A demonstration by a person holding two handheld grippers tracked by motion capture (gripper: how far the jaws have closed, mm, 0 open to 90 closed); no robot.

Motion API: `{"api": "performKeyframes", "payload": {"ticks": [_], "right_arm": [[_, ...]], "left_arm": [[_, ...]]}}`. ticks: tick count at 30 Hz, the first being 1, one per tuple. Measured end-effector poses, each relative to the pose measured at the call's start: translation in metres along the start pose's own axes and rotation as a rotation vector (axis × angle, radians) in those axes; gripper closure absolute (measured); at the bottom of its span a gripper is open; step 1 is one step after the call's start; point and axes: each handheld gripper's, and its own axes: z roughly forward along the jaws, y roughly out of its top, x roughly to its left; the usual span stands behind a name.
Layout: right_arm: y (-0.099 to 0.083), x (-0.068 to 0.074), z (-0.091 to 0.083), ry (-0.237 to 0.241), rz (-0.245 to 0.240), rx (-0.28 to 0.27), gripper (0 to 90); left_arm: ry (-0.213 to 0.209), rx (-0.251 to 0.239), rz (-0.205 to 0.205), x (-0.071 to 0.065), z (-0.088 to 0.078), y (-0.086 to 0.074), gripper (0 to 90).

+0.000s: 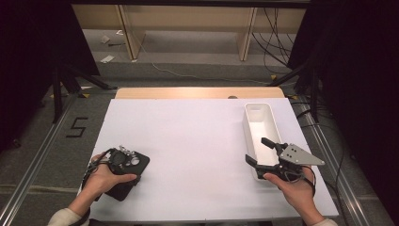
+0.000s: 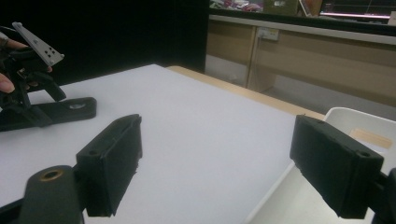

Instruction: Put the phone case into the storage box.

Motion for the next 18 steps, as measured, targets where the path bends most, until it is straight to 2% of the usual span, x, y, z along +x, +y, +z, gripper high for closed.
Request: {"api": "performKeyframes", "payload": {"ticks": [7, 11, 18], "right_arm": [[-0.0003, -0.0008, -0.0003, -0.003, 0.004, -0.003, 17.9], [-0.0003, -0.0005, 0.0001, 0.001, 0.001, -0.002, 17.9], [-0.0001, -0.0004, -0.0003, -0.002, 0.0, -0.001, 18.0]], "left_arm": [[-0.011, 0.004, -0.002, 0.001, 0.0001, 0.0001, 1.0], [-0.031, 0.007, -0.015, 0.0026, 0.0003, 0.0, 2.5], [-0.034, 0.01, -0.017, 0.0027, 0.0001, 0.0001, 3.4]]}}
